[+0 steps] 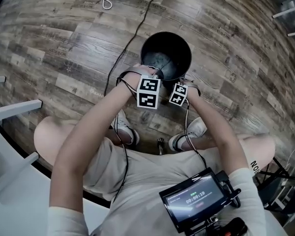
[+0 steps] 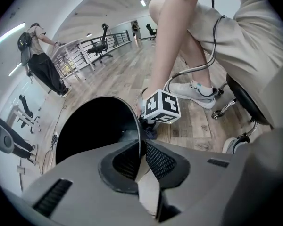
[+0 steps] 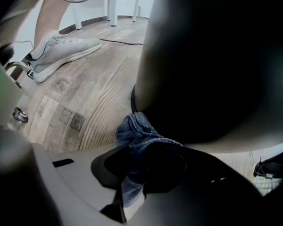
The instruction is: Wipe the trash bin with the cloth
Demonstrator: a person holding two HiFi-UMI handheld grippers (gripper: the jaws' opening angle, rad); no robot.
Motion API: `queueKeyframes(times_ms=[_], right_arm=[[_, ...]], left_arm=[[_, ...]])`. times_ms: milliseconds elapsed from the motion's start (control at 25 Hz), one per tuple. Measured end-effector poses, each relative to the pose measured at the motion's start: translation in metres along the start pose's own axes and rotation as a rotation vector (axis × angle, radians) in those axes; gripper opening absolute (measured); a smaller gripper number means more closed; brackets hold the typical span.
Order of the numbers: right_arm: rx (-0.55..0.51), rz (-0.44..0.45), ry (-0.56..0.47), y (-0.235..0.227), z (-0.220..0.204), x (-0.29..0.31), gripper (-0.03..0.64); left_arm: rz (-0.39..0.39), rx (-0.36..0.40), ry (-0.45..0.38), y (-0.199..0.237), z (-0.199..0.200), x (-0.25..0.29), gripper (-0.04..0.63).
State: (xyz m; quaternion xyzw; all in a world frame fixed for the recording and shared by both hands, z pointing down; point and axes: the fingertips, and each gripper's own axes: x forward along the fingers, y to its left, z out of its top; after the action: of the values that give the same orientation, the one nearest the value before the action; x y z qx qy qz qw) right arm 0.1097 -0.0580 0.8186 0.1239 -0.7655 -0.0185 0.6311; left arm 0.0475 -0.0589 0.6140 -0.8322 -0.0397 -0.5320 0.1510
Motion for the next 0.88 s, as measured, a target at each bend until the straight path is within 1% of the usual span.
queueKeyframes(times_ms=[80,120,160,240,320,400,520,560,600,760,880], right_arm=[[0.07,0.003,0.02,-0.002,-0.001,0.005,0.064],[0.089,0.005,0.03,-0.002,0.0,0.005,0.064],[0.085,0.005,0.037,0.0,0.002,0.003,0.064],[0.035,0.008,0.038,0.004,0.004,-0.006,0.064],[-0.013,0.02,0.025,0.011,0.006,-0.021,0.064],[-0.045,0.038,0.008,0.018,0.009,-0.04,0.064],[-0.085,0.056,-0.031,0.03,0.018,-0.075,0.064],[-0.088,0.055,-0.049,0.031,0.022,-0.088,0.064],[-0.08,0.05,-0.07,0.031,0.025,-0.1,0.064],[-0.006,0.032,-0.154,0.021,0.037,-0.151,0.064],[0.01,-0.011,-0.211,0.013,0.048,-0.187,0.064]], left_arm=[[0.0,-0.012,0.001,0.001,0.0,0.001,0.054],[-0.002,-0.021,0.004,0.001,0.0,0.001,0.054],[-0.002,-0.032,0.007,0.001,0.0,0.001,0.054],[0.015,-0.066,0.016,0.002,0.002,0.003,0.054],[0.056,-0.097,0.024,0.005,0.007,0.006,0.058],[0.091,-0.104,0.024,0.007,0.011,0.008,0.058],[0.089,-0.098,0.006,0.005,0.01,0.006,0.065],[0.085,-0.095,0.006,0.005,0.008,0.005,0.082],[0.087,-0.087,0.01,0.006,0.005,0.003,0.099],[0.114,-0.024,0.045,0.013,-0.008,-0.005,0.117],[0.123,0.014,0.084,0.011,-0.019,-0.003,0.117]])
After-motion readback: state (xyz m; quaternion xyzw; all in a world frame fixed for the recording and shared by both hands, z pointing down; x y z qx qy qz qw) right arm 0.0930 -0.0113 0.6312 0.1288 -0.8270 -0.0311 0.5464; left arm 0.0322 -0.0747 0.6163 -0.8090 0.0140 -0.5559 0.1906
